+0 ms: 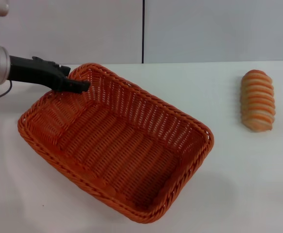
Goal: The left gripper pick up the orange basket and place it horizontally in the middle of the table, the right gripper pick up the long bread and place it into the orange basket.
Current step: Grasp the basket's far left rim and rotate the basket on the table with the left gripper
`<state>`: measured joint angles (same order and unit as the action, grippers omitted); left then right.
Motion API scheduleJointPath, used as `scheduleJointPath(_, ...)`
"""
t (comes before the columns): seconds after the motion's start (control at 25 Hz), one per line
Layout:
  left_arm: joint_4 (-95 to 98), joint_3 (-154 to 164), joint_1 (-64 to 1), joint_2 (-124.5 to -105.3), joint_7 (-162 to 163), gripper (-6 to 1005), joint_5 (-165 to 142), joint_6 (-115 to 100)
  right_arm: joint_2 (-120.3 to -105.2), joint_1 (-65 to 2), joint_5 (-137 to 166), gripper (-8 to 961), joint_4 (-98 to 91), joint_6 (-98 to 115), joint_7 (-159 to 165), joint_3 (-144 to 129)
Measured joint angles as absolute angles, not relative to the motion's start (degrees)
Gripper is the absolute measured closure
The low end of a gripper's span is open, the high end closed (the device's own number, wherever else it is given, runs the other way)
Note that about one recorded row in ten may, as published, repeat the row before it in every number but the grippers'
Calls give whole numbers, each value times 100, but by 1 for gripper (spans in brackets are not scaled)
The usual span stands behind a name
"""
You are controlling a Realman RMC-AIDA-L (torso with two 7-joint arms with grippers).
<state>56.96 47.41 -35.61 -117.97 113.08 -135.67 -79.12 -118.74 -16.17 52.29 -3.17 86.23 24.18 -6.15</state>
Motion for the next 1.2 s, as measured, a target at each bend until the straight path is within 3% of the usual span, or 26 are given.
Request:
scheduleJointPath(0.68, 5443, 5131, -3693, -11799, 11801, 314, -14035, -7432, -11874, -1602, 5236, 346, -301, 8621, 2417, -607)
scheduleJointPath(1.2, 5590, 5150, -3671, -11801, 11850, 822, -14018, -7498, -11874, -1609, 5242, 346, -298, 8620, 2416, -606)
